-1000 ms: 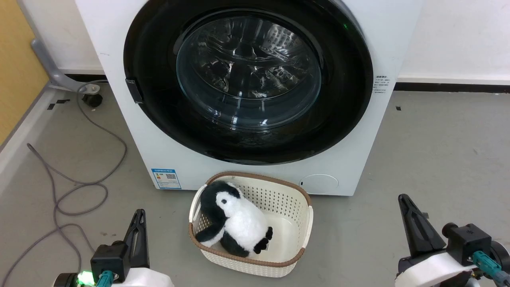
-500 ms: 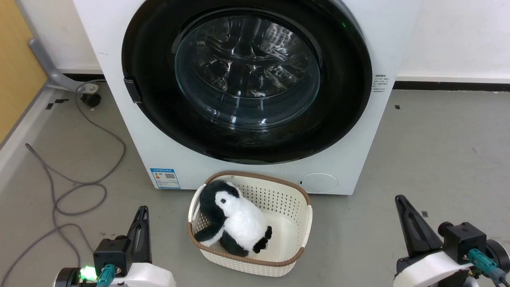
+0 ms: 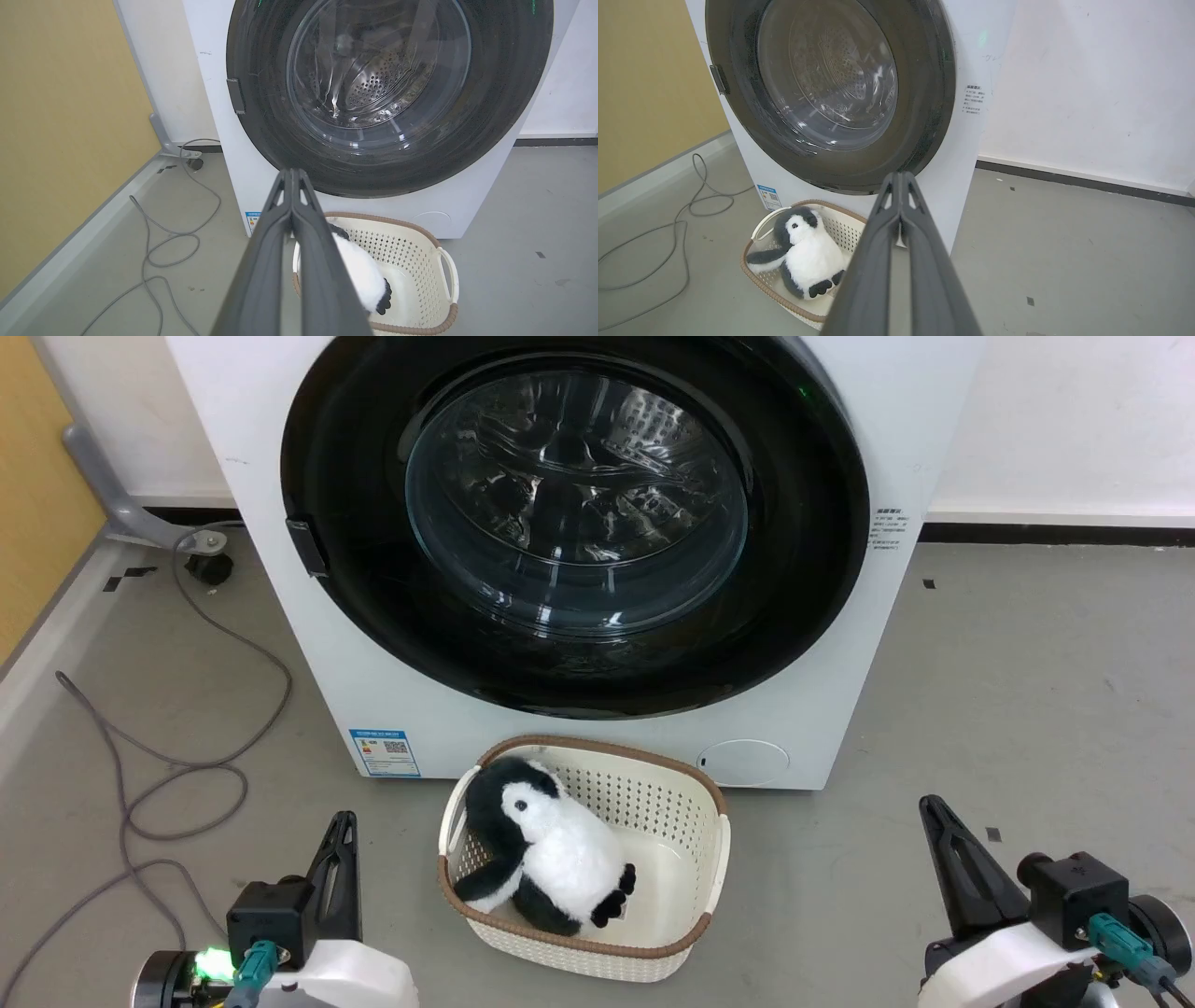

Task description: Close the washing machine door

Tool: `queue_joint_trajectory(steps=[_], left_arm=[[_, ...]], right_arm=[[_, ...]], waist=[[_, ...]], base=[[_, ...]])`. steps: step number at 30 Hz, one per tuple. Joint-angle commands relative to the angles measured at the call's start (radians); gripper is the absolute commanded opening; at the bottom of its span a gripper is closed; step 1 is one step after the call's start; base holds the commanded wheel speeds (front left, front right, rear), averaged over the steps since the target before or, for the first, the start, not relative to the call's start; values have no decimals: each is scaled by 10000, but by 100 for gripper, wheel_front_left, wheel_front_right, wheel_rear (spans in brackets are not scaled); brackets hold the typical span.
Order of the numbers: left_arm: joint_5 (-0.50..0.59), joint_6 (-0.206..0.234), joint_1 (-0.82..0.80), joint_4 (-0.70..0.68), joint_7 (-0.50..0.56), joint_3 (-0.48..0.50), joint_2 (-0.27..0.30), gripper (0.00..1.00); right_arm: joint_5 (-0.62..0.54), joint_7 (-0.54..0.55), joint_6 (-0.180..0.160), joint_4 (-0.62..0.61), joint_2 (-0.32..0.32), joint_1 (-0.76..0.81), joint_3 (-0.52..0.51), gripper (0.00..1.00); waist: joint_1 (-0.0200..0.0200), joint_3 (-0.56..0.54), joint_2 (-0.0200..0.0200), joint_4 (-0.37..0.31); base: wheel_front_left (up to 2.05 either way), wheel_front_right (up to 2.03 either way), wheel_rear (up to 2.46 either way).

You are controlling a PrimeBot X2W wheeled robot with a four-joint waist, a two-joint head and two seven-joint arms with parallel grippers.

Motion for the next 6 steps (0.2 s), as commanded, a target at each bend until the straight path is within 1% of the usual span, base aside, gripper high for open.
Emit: queue_joint_trajectory(steps=[1, 6], left_arm=[[34, -41, -163, 18, 55, 10, -14, 0], [48, -95, -219, 20, 157, 11, -29, 0]], right_arm=[[-62, 33, -7, -77, 42, -90, 23, 0], [-101, 136, -8, -102, 44, -95, 44, 0]], waist=[[0, 2, -1, -3], [0, 13, -1, -15]], base=[[0, 0, 0], [0, 0, 0]])
